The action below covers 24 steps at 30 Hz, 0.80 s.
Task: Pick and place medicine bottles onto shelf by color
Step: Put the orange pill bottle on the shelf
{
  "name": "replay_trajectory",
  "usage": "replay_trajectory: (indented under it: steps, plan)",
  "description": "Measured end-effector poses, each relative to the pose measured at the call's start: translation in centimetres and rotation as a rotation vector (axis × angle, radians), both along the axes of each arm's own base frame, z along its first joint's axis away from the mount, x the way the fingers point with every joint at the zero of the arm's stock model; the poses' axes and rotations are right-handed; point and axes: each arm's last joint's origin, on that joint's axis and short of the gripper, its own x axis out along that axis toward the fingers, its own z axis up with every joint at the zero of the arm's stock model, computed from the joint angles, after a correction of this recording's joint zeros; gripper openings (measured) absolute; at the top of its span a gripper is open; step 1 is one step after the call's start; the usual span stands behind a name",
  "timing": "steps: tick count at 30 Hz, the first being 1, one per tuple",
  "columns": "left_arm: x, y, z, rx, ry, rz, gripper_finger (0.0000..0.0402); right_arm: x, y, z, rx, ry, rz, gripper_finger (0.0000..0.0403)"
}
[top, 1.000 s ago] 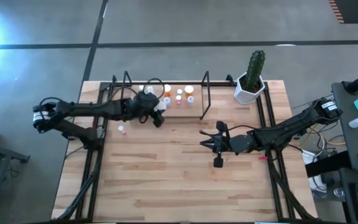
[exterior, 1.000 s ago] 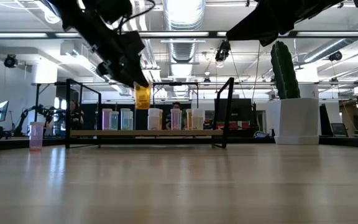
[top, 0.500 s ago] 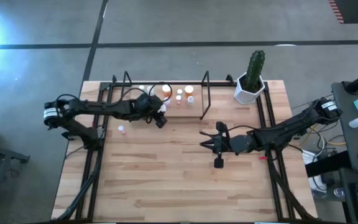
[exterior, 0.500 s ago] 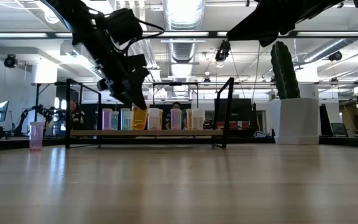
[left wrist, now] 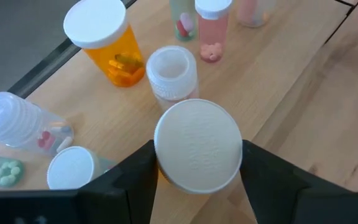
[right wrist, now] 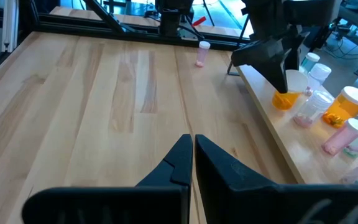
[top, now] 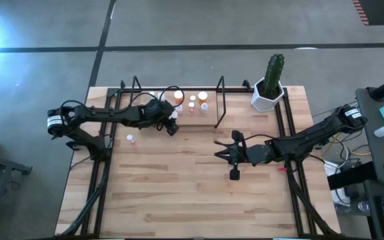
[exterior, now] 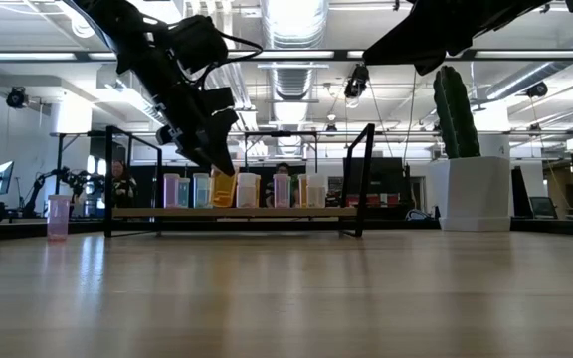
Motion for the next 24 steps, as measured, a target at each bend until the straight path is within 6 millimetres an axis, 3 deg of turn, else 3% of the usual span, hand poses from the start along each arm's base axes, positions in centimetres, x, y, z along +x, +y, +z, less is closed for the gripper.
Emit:
replay_trajectory:
  steps: [9,24]
  plan:
    - [0.08,0.03,0.18,0.011,0.001,-0.012,0.0222,0.0,0.01,0.0,0.0,0.0,0.0,0.0009]
    - [-0.16,0.58,0.77,0.036,-0.001,-0.008,0.0226,0.0,0.01,0.0,0.0,0.0,0.0,0.0009]
